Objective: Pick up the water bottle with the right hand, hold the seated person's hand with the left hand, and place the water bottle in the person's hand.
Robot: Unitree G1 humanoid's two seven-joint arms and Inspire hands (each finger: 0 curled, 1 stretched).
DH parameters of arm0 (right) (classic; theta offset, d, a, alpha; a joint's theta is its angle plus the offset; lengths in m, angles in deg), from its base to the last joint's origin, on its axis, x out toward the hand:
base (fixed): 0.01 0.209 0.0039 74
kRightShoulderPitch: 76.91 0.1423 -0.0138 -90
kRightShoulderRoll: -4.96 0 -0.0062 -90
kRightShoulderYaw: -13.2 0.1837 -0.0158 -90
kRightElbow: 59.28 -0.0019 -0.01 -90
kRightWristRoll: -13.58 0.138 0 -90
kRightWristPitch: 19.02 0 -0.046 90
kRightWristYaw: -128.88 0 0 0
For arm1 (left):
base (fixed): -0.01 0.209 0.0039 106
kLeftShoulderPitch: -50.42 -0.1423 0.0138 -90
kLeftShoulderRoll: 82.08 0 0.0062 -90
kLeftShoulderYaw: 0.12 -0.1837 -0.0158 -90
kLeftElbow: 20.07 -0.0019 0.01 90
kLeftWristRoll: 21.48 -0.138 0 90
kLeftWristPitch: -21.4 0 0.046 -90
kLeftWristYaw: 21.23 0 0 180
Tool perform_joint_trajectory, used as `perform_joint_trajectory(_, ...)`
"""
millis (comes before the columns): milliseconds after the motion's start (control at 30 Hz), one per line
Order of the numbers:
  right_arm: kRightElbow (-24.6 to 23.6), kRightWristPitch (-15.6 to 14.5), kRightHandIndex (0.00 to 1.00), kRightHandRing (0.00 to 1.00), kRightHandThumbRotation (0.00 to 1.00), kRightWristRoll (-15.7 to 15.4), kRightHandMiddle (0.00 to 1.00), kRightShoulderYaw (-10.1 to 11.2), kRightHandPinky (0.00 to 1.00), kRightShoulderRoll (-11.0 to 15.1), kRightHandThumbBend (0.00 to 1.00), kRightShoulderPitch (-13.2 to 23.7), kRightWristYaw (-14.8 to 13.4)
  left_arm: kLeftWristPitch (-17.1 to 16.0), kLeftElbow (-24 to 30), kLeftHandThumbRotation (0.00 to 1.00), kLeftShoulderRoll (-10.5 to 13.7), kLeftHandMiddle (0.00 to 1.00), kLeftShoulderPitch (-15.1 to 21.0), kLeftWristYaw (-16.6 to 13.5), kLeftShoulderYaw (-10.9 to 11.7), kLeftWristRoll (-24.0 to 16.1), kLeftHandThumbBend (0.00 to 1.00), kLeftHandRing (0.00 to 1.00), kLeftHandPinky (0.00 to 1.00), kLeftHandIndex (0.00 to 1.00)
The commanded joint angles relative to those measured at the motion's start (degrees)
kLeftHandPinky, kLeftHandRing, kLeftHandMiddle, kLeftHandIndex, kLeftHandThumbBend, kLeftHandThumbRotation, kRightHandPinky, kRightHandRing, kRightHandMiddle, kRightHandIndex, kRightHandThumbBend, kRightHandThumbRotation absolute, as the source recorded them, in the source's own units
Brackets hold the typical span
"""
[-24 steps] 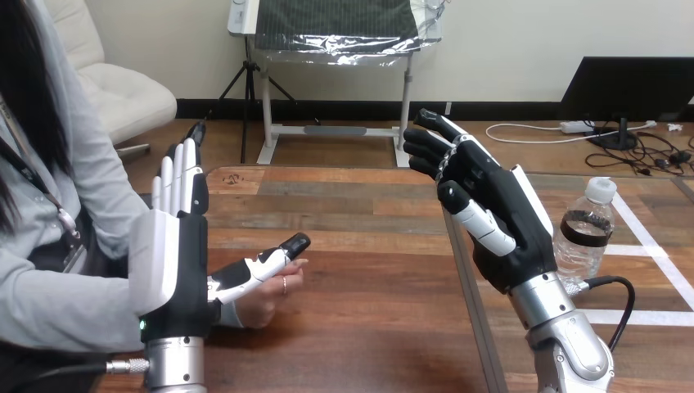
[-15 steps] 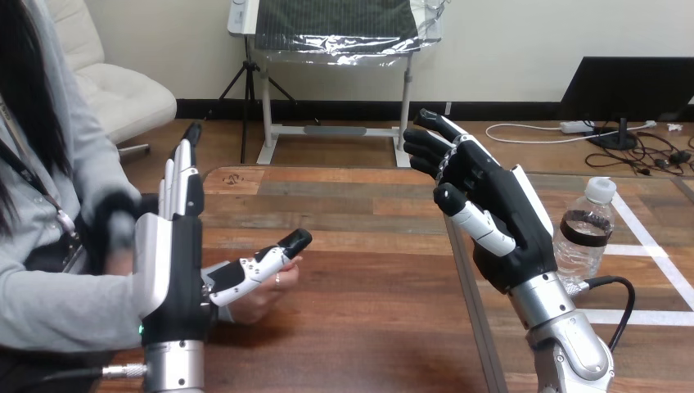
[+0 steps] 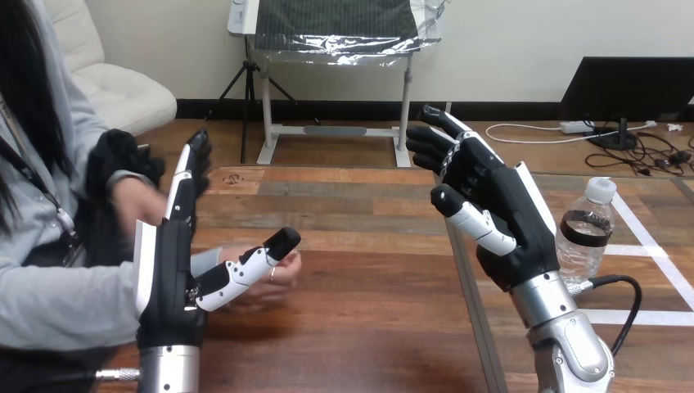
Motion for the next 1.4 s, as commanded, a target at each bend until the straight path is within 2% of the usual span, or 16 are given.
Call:
perform_joint_trajectory(0, -0.39, 2.92, 0.87, 0.84, 0.56, -0.58, 0.84, 0.11, 0.84, -0.05, 1.0, 1.23, -1.36, -3.07, -0.81, 0.43, -0.09, 0.95, 3.78, 5.6, -0.06, 4.5, 1.0, 0.94, 0.91, 0.95)
perform_joint_trajectory(167, -0.54, 3.75, 0.88, 0.84, 0.54, -0.28, 0.85, 0.15, 0.84, -0.32, 1.0, 0.9, -1.51, -4.46, -1.4, 0.42, 0.0, 0.96, 3.67, 10.73, 0.16, 8.0, 1.0, 0.95, 0.93, 0.96)
perform_joint_trajectory(433, -0.67, 6.7, 0.87, 0.85, 0.5, -0.27, 0.85, 0.65, 0.83, -0.9, 1.0, 0.47, -3.16, -4.5, -1.26, 0.44, -0.66, 0.97, 3.04, 15.94, 0.97, 11.5, 1.0, 0.95, 0.95, 0.97)
perform_joint_trajectory(800, -0.58, 11.27, 0.86, 0.83, 0.48, -1.11, 0.85, 1.3, 0.8, -1.02, 1.0, 0.24, -7.37, -4.19, -0.78, 0.44, -1.49, 0.96, 2.35, 18.14, 1.96, 11.52, 1.0, 0.94, 0.94, 0.96)
perform_joint_trajectory(1000, -0.22, 13.56, 0.87, 0.84, 0.49, -2.31, 0.85, 1.8, 0.79, -0.56, 1.0, 0.39, -10.68, -3.85, -0.64, 0.44, -2.07, 0.95, 2.1, 18.95, 2.5, 11.38, 1.0, 0.94, 0.95, 0.96)
perform_joint_trajectory(1267, 1.35, 17.64, 0.9, 0.86, 0.51, -6.04, 0.87, 3.5, 0.81, 0.98, 1.0, 1.15, -17.2, -3.55, -0.76, 0.46, -2.73, 0.96, 1.92, 19.91, 3.14, 11.41, 1.0, 0.94, 0.94, 0.96)
perform_joint_trajectory(1367, 1.98, 18.28, 0.9, 0.86, 0.52, -7.15, 0.87, 4.19, 0.83, 1.28, 1.0, 1.53, -19.8, -3.33, -0.7, 0.46, -2.94, 0.96, 1.84, 20.3, 3.27, 11.72, 1.0, 0.94, 0.95, 0.96)
